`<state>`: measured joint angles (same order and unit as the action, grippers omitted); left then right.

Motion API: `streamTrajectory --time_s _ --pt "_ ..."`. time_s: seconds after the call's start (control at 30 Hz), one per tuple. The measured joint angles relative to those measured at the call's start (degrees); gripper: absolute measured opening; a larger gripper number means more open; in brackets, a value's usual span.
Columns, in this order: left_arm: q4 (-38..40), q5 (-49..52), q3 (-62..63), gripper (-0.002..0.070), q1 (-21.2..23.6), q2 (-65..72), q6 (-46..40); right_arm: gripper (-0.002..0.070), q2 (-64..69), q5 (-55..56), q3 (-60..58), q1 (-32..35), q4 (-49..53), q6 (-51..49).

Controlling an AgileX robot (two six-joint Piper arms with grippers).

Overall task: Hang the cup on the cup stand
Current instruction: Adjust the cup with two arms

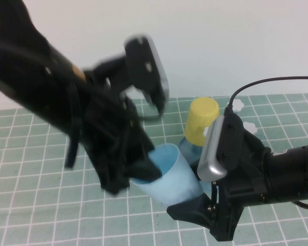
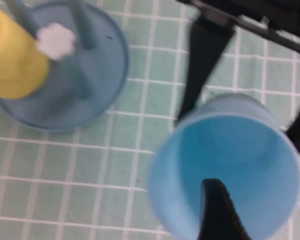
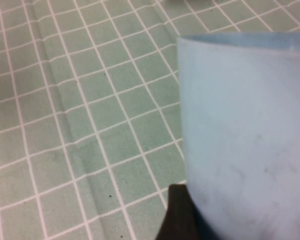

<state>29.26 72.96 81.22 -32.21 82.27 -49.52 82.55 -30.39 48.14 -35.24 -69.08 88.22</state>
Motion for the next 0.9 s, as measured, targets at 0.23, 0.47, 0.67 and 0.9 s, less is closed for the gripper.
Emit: streamTrajectory --time_s 0.23,0.47,0.67,0.9 --pt "5.70 -0.12 -7.65 0.0344 -0.32 0.00 -3.05 0.0544 0.00 0.40 0.00 0.00 0.00 0.00" --pt "8.12 -4.25 -8.71 0.0344 -0.32 0.00 -5.63 0.0544 0.00 -0.67 0.00 0.00 -0.29 0.11" --pt "9.20 -5.29 -8.71 0.0344 -0.32 0.11 -6.80 0.0544 0.00 -2.90 0.00 0.00 -1.72 0.11" --pt "9.06 -5.29 -8.71 0.0344 -0.32 0.11 -6.69 0.0544 0.00 -5.75 0.00 0.00 -3.72 1.07"
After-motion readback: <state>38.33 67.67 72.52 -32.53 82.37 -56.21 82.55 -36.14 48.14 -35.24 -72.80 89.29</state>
